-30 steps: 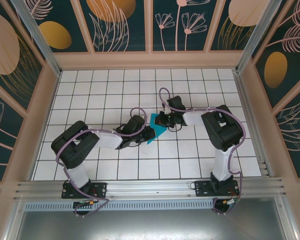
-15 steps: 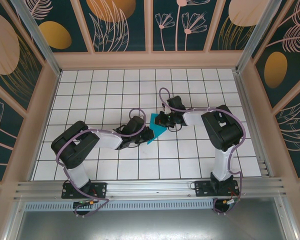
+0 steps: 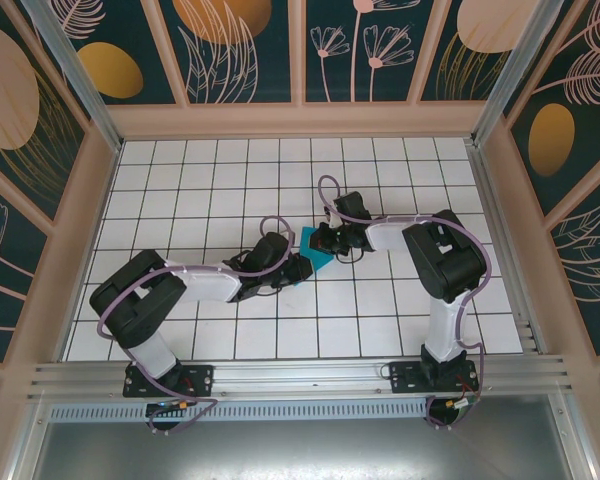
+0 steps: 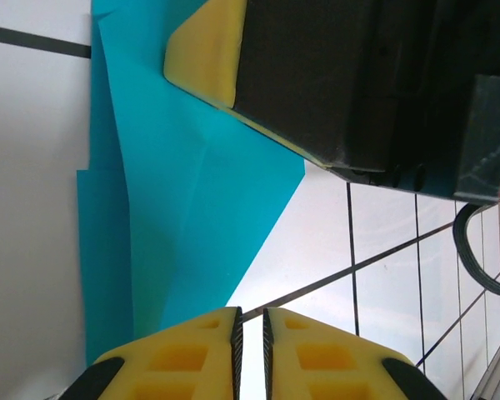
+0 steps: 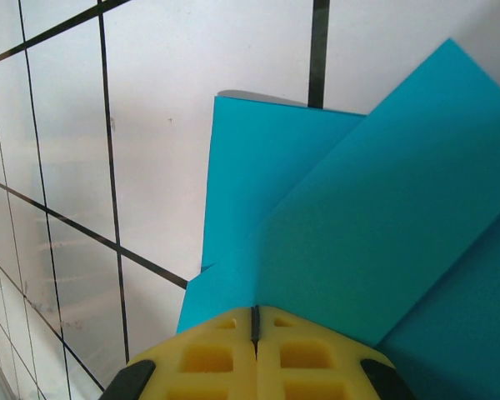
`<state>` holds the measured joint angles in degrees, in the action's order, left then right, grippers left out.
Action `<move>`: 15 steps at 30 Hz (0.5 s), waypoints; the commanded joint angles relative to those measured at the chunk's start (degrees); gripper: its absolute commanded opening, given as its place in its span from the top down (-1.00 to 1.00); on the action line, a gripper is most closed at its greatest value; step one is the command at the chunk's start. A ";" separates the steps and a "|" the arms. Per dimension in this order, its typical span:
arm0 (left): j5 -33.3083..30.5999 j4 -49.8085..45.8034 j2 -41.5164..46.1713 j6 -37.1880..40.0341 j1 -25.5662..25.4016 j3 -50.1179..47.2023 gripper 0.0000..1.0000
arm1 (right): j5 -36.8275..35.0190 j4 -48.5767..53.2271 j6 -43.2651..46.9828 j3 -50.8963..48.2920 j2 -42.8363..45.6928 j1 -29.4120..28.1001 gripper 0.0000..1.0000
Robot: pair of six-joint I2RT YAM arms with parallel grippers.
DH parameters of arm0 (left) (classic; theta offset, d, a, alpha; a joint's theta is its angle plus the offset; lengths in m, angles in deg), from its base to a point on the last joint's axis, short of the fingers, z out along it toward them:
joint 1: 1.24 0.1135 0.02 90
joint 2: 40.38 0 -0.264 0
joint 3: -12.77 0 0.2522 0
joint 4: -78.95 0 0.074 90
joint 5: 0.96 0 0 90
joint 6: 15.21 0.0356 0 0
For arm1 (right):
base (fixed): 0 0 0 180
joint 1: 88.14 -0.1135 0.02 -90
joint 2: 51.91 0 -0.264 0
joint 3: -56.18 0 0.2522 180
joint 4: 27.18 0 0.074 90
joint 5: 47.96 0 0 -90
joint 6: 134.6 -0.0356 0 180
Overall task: Fold a paper plane with a square sheet of paper (pick it up from the middle)
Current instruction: Fourth fold the wing at the center of the table.
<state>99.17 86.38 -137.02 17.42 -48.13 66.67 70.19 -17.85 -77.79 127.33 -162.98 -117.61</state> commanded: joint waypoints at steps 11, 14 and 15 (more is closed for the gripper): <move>-1.87 -2.57 -1.19 -1.59 -0.21 -2.39 0.63 | -9.77 8.23 1.02 -1.73 -5.30 0.41 1.00; -2.19 -2.87 -1.21 -1.61 -0.20 -2.70 0.63 | -9.86 8.21 1.02 -1.69 -5.47 0.46 1.00; -2.30 -2.85 -1.23 -1.64 -0.22 -2.79 0.63 | -9.85 8.28 1.02 -1.75 -5.40 0.46 1.00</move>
<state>98.02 85.20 -137.67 16.55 -48.13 64.70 70.21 -17.48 -77.77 127.57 -163.09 -117.61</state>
